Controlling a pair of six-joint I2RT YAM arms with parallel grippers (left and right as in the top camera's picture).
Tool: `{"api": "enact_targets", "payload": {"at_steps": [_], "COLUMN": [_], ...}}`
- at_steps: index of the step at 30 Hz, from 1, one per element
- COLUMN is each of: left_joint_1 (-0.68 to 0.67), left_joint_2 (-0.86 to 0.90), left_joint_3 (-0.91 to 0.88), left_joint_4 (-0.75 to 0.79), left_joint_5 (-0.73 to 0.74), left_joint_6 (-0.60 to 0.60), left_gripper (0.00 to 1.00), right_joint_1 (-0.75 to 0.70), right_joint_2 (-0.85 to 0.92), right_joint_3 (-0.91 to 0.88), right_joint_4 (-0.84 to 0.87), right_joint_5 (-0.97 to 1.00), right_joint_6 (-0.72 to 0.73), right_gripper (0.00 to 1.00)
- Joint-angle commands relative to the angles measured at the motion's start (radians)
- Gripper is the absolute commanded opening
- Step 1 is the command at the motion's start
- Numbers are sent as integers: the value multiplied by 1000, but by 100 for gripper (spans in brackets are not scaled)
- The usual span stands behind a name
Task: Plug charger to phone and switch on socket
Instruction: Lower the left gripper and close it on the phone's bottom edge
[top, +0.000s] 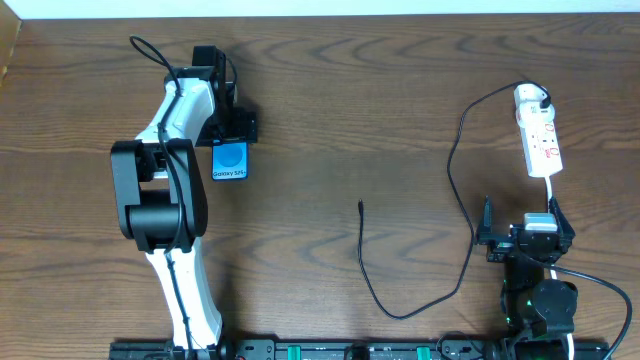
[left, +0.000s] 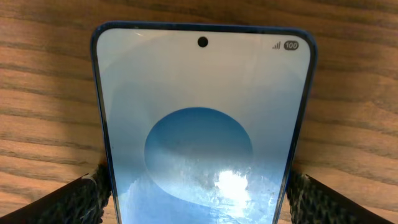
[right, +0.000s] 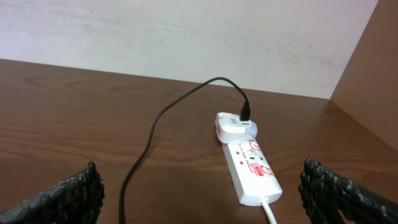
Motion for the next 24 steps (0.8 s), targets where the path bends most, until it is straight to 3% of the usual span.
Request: {"api": "enact_targets", "payload": {"at_steps": [1,7,10,24], "left_joint_1": [4,4,4,4], "left_joint_2": [17,17,17,17], "left_joint_3": [-31,-31,-31,-31], "left_joint_4": [-29,-30,-29,-27], "left_joint_5": [-20,-21,-20,-20], "left_joint_6": [23,23,23,23], "left_gripper": [91,90,84,83], "right_joint_1": [-6,-6,-6,-6], "right_joint_2": [-5,-5,-5,-5], "right_joint_3": [-1,-1,-1,-1], "right_joint_4": [-4,-4,-4,-4], "right_joint_5": [-2,-2,-2,-2], "right_joint_6": [-7,-7,-7,-7], "right_gripper": [99,99,99,99]}}
